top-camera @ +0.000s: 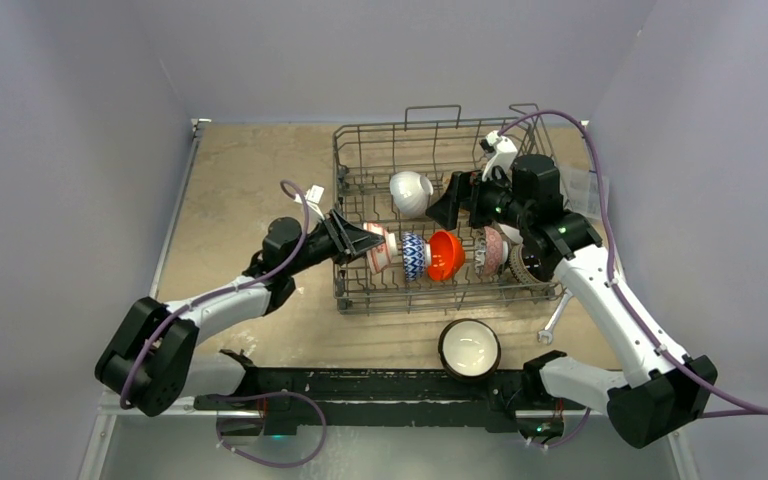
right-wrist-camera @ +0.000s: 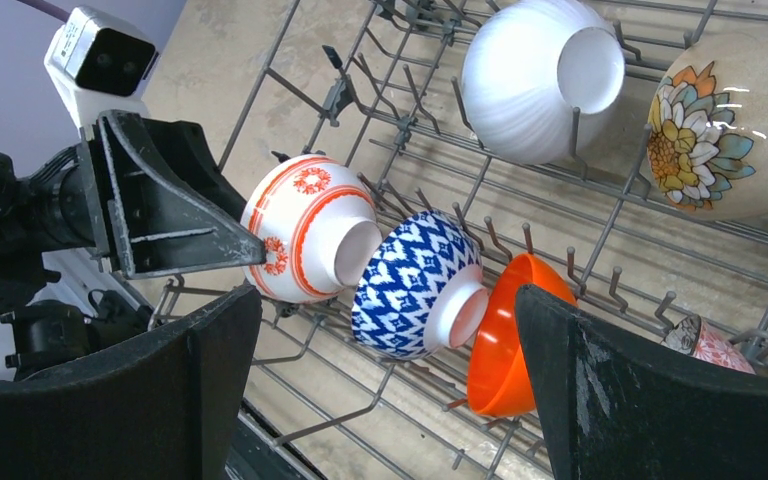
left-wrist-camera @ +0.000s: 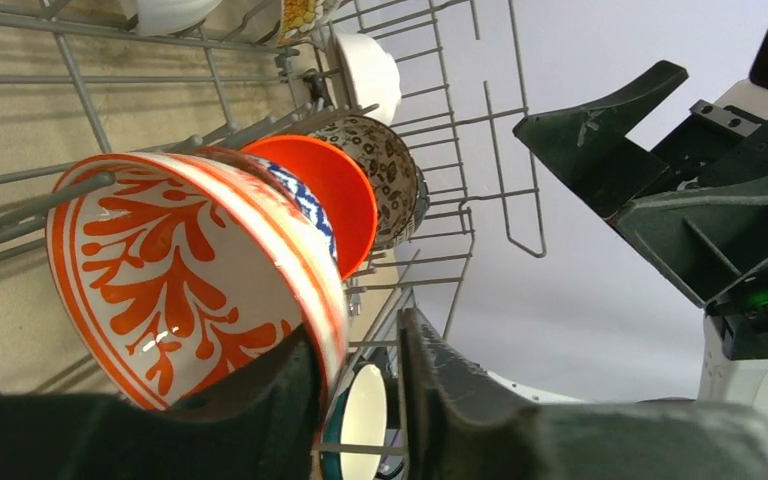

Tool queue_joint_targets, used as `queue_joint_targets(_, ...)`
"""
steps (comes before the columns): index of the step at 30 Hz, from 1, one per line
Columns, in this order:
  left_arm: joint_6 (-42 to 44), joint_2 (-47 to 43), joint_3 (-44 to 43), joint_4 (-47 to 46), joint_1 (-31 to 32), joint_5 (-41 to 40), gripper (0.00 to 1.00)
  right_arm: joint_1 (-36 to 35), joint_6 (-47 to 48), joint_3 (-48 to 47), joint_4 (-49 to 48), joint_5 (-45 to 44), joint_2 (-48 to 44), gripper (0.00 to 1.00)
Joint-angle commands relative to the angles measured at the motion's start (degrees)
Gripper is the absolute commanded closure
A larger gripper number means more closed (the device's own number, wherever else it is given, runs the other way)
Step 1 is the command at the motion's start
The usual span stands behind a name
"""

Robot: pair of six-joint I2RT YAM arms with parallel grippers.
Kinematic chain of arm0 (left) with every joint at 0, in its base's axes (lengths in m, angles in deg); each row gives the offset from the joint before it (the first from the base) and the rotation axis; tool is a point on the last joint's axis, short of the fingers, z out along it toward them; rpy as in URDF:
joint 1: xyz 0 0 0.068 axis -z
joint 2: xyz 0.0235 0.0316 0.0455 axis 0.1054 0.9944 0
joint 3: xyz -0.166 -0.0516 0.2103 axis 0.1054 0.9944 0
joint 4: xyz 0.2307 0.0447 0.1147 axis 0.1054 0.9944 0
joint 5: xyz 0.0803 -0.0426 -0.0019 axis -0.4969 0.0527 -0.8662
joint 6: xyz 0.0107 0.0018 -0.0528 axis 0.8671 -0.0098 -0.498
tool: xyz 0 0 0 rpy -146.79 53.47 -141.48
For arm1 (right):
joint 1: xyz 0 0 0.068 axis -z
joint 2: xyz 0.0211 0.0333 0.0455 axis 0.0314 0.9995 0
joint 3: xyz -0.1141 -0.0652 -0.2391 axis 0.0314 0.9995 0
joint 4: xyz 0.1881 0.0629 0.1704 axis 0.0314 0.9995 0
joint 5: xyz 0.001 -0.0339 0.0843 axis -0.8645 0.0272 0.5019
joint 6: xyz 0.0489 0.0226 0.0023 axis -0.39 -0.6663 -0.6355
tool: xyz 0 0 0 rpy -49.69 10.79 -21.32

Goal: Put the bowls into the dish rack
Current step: Place the bowl in the dish rack.

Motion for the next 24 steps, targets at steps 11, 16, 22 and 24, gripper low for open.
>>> queue_joint_targets(11, 13.54, -4.37, -9.09, 21.40, -0.14, -1.59, 0.45, 0.15, 1.16, -0.46, -0.73, -0.48, -0.02, 0.01)
queue_joint_targets(16, 19.31, -4.69, -13.07, 30.51, -0.14, -4.44, 0.47, 0.16, 1.16, -0.46, -0.55, -0.61, -0.32, 0.01)
queue_joint_targets(22, 22.12, -3.15, -14.86, 32.89, -0.05, -4.22, 0.63, 0.19, 1.13, -0.04, -0.85, -0.20, -0.20, 0.01)
queue_joint_targets(24, 22.24, -2.48, -14.84, 32.79, -0.10, -3.83, 0.68, 0.15, 1.06, -0.01, -0.96, -0.09, -0.12, 0.01)
